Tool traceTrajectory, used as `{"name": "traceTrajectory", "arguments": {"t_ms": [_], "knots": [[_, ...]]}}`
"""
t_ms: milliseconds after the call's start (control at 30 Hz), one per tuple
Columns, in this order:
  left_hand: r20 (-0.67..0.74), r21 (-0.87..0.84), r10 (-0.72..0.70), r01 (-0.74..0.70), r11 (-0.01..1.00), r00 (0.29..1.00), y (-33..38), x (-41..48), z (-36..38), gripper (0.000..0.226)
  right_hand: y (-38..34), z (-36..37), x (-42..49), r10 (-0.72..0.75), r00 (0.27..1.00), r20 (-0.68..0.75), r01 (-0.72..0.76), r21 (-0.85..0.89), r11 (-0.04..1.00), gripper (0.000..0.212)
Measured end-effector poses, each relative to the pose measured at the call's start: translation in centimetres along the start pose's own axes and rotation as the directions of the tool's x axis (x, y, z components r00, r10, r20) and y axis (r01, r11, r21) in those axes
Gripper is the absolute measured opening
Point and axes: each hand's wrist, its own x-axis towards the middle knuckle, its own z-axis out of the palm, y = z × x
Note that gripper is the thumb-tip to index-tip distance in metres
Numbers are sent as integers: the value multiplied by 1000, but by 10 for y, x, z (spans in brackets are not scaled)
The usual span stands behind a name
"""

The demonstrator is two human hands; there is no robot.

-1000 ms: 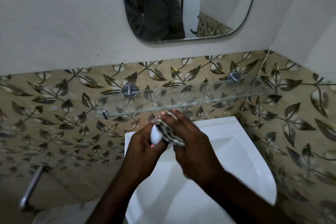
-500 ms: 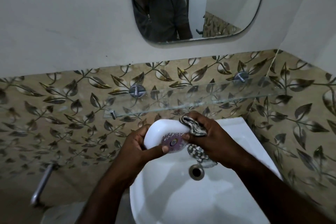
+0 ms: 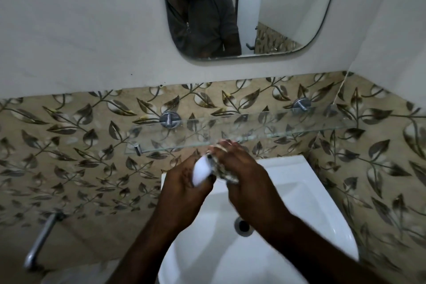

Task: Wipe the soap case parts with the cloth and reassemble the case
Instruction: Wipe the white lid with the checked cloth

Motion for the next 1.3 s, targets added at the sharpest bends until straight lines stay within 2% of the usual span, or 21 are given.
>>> {"name": "traceTrajectory", "arguments": {"t_ms": [67,100,233,267,400,467,567,600,700,733,833,900,933,1033,1067,1133,1233,1300], "knots": [[-16,64,-46,47,997,999,-2,-4,5,21,8,-3,4,119,992,-41,-117,41,992,63],[-7,78,-50,51,996,999,-1,-4,7,20,3,-3,3,129,991,-43,-129,18,992,61],[38,-42,10,-8,999,999,0,0,7,12,-18,-1,-9,-51,999,13,51,-11,999,66],[40,-29,18,-16,999,999,-1,1,7,10,-12,-2,-6,-55,998,15,55,2,998,67],[-13,105,13,-12,994,1000,-1,1,11,10,9,-4,8,117,992,-51,-114,63,991,65],[0,53,40,-40,998,999,1,3,13,10,-3,-1,4,59,997,-57,-60,-15,998,62],[11,-30,40,-40,999,999,0,3,9,10,-12,1,-2,-67,998,12,67,-11,998,61],[4,-6,32,-32,999,999,1,1,9,11,-4,0,1,-58,998,-9,58,13,998,61],[-51,102,8,-2,995,999,1,-4,10,11,18,-6,12,137,990,-43,-132,107,985,63],[-53,104,6,0,995,999,1,-4,11,10,15,-7,13,141,989,-38,-136,98,986,63],[-27,1,34,-34,999,999,1,-1,12,11,-11,-2,3,-30,999,-26,30,6,1000,59],[-21,-49,39,-40,998,999,0,-2,10,13,-15,-2,0,-85,996,15,85,15,996,63],[-27,-31,29,-30,999,999,0,-3,10,12,-7,-2,2,-71,997,6,71,36,997,65],[-61,72,-28,32,997,998,-5,-7,11,12,17,-6,10,131,991,-31,-125,141,982,67],[-56,89,-33,38,995,998,-5,-7,12,12,13,-7,11,143,989,-39,-136,131,982,65],[-32,42,-22,24,999,999,-3,-3,13,12,-6,-2,6,42,998,-54,-39,45,998,60],[-14,-136,-15,13,991,1000,1,-2,10,19,-24,3,-6,-96,995,18,95,60,994,63],[-34,-79,-23,20,997,999,0,-4,8,17,-7,3,0,-78,997,-29,81,97,992,61]]}}
